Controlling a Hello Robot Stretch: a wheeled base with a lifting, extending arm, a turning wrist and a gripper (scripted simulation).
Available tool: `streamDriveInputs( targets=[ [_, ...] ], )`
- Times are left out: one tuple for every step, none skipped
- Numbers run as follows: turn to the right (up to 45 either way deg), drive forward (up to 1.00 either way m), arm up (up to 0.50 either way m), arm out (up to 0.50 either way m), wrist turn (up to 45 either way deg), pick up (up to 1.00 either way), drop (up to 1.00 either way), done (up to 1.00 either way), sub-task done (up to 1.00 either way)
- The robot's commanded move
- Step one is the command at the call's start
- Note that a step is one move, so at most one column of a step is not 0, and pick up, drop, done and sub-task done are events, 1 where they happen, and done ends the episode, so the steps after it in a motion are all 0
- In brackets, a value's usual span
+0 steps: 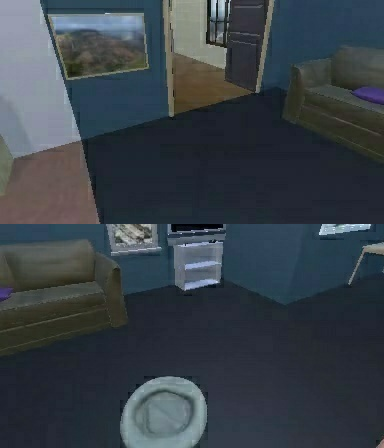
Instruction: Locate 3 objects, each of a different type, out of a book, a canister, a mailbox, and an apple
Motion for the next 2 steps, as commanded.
streamDriveInputs(
  targets=[
    [0.0,0.20,0.00,0.00,0.0,0.00,0.00,0.00,0.00],
    [6.0,0.00,0.00,0.00,0.0,0.00,0.00,0.00,0.00]
  ],
)
